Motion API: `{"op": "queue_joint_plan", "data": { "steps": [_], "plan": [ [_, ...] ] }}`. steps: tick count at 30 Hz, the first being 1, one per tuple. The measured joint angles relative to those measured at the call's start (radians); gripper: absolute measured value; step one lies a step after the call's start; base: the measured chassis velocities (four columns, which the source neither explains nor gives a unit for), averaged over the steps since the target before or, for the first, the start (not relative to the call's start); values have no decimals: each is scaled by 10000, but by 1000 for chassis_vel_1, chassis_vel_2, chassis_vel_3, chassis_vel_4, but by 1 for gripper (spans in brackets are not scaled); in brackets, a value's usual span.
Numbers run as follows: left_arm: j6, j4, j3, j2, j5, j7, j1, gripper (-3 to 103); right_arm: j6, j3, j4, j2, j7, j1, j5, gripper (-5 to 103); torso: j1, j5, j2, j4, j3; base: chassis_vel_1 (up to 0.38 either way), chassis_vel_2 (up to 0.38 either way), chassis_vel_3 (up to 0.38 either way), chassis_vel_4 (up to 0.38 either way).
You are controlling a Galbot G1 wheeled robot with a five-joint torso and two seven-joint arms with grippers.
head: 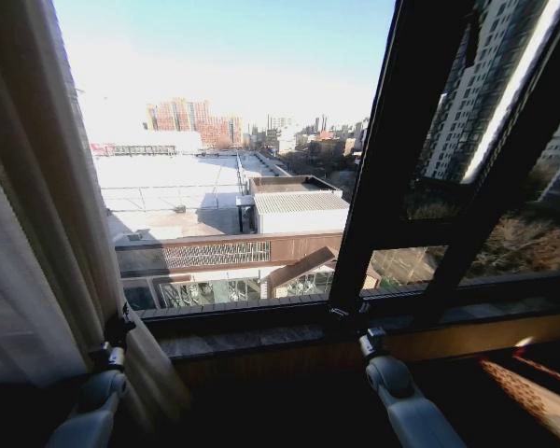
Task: Open the curtains by pulling them apart, changing their state from closed to fully open.
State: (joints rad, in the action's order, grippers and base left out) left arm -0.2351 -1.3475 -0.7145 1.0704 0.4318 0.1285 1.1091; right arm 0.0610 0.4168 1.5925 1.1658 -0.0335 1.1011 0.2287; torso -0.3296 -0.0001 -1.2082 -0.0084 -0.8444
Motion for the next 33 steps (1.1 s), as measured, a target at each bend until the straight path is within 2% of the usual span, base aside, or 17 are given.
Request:
{"op": "queue_joint_plan", "data": {
  "steps": [4,5,9,10,15,20,27,32,33],
  "plan": [
    [-68,807,-809,-741,203,452,-89,0,0,-1,1,0,0,0,0,100,0,-1,0,3,0,0,0,0,0],
    [-68,807,-809,-741,203,452,-89,0,0,-1,1,0,0,0,0,100,0,-1,0,3,0,0,0,0,0],
    [-112,2110,-1684,-1533,227,748,-420,0,0,-2,1,0,1,0,0,100,0,-4,0,8,1,0,0,0,0],
    [-112,2110,-1684,-1533,227,748,-420,0,0,-2,1,0,1,0,0,100,0,-4,0,8,1,0,0,0,0],
    [-116,3800,-2408,-2323,289,791,-1057,0,0,-1,0,0,0,0,0,100,0,-1,0,5,0,0,0,0,0],
    [-116,4141,-2586,-2474,308,788,-1155,0,0,-1,0,1,0,0,0,100,-1,-4,0,7,0,0,0,0,0],
    [-117,4005,-2553,-2296,306,786,-1139,0,0,-1,0,0,0,0,0,100,-1,-1,0,3,0,0,0,0,0],
    [1,3427,-2582,-2024,186,498,-849,-1,0,-1,1,0,0,0,0,100,-1,0,0,5,1,0,0,0,0],
    [42,3199,-2595,-1932,171,387,-728,5,0,-1,1,0,0,0,0,100,-1,2,-1,5,1,0,0,0,0]
  ]
}}
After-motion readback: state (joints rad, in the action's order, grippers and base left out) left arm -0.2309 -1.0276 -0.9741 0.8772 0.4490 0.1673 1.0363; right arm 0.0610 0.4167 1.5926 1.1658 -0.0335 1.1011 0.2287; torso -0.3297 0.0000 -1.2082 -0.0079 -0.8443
